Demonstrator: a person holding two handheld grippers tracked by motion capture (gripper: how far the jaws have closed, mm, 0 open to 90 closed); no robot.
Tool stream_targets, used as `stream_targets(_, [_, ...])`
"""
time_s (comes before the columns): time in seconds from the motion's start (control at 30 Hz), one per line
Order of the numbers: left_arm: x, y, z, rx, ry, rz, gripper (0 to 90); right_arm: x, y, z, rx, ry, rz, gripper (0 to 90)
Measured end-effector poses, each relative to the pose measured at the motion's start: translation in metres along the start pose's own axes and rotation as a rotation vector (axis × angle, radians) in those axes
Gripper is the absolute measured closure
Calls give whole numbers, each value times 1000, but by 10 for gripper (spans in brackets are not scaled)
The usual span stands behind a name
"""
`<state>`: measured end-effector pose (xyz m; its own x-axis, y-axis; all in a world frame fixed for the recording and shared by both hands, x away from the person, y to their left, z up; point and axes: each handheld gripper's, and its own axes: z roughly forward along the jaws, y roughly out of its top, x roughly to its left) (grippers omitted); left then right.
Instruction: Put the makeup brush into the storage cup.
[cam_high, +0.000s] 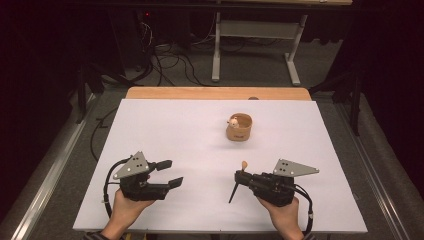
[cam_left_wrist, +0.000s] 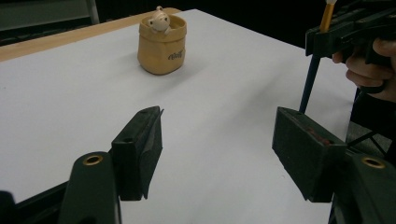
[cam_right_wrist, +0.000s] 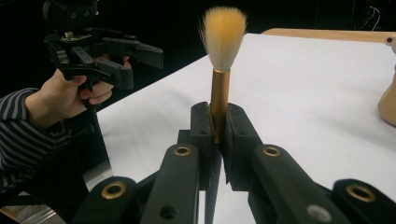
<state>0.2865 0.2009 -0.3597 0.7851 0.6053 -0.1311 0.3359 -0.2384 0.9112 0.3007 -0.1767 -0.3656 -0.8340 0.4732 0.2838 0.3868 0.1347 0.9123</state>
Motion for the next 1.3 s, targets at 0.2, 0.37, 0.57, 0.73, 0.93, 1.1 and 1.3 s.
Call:
stream_targets(0.2, [6, -6, -8, -10, 23, -23, 321, -1, 0, -1, 14, -8, -12, 860])
stream_targets(0.37, [12, -14, -13, -19, 75, -45, 296, -2, 0, -1, 16, -7, -14, 860])
stream_targets(0.57, [17, -21, -15, -49, 106, -83, 289, -3, 1, -3, 25, -16, -12, 860])
stream_targets(0.73, [21, -24, -16, -59, 140, -95, 288, -4, 2, -6, 41, -28, -22, 860])
stream_targets(0.93, [25, -28, -15, -69, 173, -99, 290, -5, 6, -11, 58, -41, -40, 860])
stream_targets(1.1, [28, -34, -14, -75, 191, -131, 292, -3, 10, -15, 67, -42, -59, 860])
stream_targets(1.3, [29, -35, -12, -69, 200, -130, 290, -5, 13, -18, 85, -60, -68, 860])
